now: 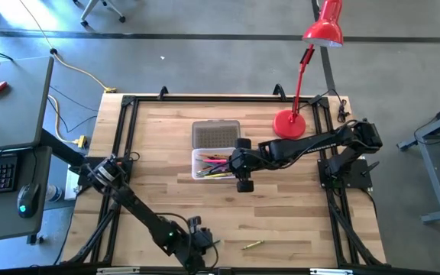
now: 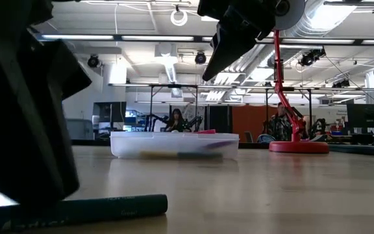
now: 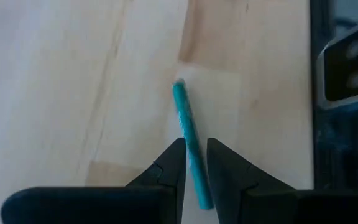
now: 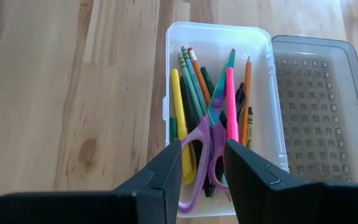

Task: Pick & place school supplies into a supply box
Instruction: Put the dark green crayon into the supply box

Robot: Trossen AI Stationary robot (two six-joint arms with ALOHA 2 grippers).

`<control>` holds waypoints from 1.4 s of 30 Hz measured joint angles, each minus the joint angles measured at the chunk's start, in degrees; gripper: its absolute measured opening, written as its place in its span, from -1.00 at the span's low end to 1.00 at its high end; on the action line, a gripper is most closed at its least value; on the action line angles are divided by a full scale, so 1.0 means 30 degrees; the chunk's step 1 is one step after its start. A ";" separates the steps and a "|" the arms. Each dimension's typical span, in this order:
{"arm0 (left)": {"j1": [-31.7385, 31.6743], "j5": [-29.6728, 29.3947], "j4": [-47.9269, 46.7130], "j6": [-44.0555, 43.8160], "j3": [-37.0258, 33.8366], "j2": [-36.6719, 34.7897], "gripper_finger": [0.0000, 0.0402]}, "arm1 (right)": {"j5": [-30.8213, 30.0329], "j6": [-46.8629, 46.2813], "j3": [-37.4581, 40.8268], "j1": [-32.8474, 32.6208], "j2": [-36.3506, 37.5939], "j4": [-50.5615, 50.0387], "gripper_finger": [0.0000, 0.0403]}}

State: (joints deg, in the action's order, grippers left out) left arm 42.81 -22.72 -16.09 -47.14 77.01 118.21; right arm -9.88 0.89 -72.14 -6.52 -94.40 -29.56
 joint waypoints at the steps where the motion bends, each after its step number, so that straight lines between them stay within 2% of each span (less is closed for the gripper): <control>1: 0.0000 0.0134 -0.0081 0.0066 -0.0015 0.0108 -0.53 | 0.0002 0.0000 0.0000 0.0000 -0.0005 -0.0013 -0.51; 6: 0.0007 0.0511 0.0219 0.0102 0.0017 0.0549 -0.53 | 0.0002 0.0004 0.0000 0.0000 -0.0005 -0.0031 -0.51; 15: -0.0210 -0.0551 -0.1201 0.0153 0.0102 0.0599 -0.54 | 0.0002 0.0000 0.0000 0.0000 -0.0005 0.0014 -0.51; 24: -0.0883 -0.1030 -0.2360 0.0117 0.0081 0.0584 -0.87 | 0.0091 -0.0007 0.0000 0.0000 -0.0005 0.0079 -0.51; 33: -0.2053 -0.0974 -0.2654 -0.0034 0.0036 0.0606 -0.70 | 0.0674 -0.1101 0.0000 -0.0007 -0.0005 0.0041 -0.51; 37: -0.2490 -0.0930 -0.2572 0.0029 0.0029 0.0613 -0.74 | 0.1740 -0.1144 0.0000 -0.0212 -0.0005 -0.0676 -0.51; 42: -0.2572 -0.1051 -0.2863 0.0595 0.0367 0.0413 -0.82 | 0.1907 -0.0901 0.0001 -0.1300 0.0066 -0.1332 -0.51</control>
State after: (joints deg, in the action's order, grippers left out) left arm 35.09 -25.87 -24.68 -45.35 78.12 119.45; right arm -4.16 -1.82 -72.13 -10.42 -94.20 -33.55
